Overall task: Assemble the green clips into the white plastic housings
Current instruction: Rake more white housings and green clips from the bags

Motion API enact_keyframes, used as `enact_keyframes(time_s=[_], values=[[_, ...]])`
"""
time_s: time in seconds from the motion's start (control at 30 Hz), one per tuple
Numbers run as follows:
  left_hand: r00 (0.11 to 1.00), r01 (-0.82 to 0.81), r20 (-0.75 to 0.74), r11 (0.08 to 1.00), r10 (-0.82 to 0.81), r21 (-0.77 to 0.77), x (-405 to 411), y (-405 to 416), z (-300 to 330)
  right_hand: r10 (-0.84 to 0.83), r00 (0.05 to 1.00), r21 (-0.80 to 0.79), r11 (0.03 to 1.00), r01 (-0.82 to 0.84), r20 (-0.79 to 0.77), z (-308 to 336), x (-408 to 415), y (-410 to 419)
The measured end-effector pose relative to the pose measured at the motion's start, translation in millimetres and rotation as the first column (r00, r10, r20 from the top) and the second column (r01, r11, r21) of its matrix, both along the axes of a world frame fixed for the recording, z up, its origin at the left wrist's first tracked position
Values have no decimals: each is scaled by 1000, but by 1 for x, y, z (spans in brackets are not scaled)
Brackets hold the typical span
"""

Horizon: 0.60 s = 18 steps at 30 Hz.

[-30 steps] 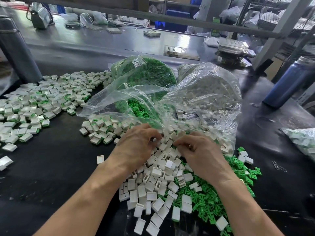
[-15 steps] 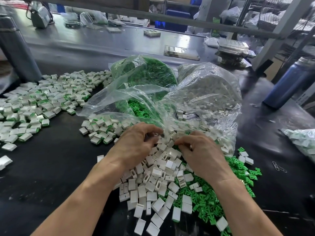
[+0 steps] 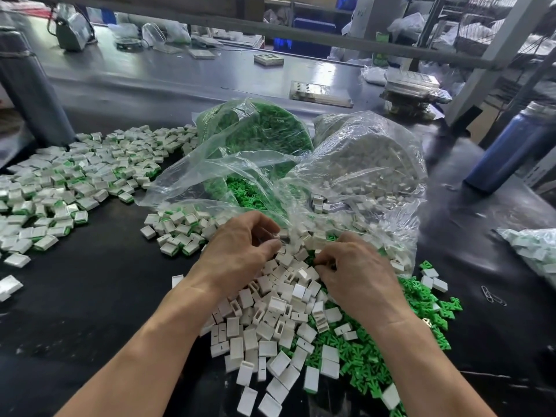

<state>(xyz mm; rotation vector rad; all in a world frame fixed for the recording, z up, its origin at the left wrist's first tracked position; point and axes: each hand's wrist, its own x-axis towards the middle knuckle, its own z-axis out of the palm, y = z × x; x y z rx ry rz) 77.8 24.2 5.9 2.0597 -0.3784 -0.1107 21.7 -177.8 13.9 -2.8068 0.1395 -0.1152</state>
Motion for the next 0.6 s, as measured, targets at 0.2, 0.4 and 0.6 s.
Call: enact_keyframes(time_s=[0.2, 0.4, 0.6], values=[[1000, -16, 19, 1000, 16, -4, 0, -1, 0, -59, 998, 12, 998, 59, 16, -3, 1, 2], [999, -29, 26, 1000, 29, 3, -1, -2, 1, -110, 994, 14, 994, 110, 16, -5, 3, 5], [999, -28, 14, 999, 28, -25, -1, -2, 2, -126, 992, 25, 992, 125, 26, -7, 3, 6]])
